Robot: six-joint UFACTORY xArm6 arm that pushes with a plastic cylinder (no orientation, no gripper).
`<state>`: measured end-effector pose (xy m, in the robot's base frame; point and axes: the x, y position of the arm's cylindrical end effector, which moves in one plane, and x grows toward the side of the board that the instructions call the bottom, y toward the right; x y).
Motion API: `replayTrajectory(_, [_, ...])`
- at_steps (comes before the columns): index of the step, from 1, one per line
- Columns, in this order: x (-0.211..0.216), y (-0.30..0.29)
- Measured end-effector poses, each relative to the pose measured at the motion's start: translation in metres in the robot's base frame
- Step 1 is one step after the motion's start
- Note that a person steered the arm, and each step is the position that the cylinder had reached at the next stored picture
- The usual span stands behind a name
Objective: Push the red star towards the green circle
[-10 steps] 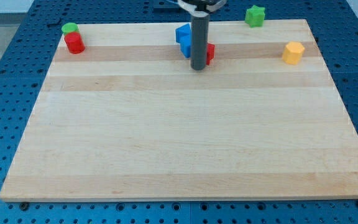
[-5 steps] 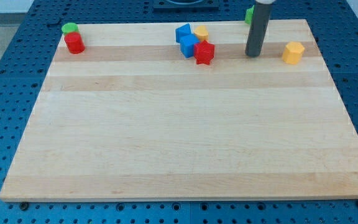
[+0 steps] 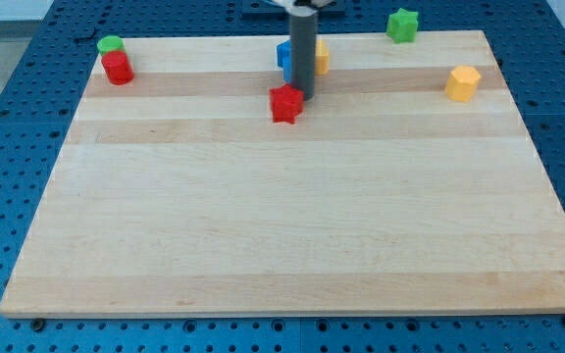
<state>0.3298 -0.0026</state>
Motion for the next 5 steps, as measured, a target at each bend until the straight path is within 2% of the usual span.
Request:
replayTrajectory(2, [0.005,-0.01])
replayTrajectory(4, [0.031,0.014])
replayTrajectory(5, [0.042,0.007])
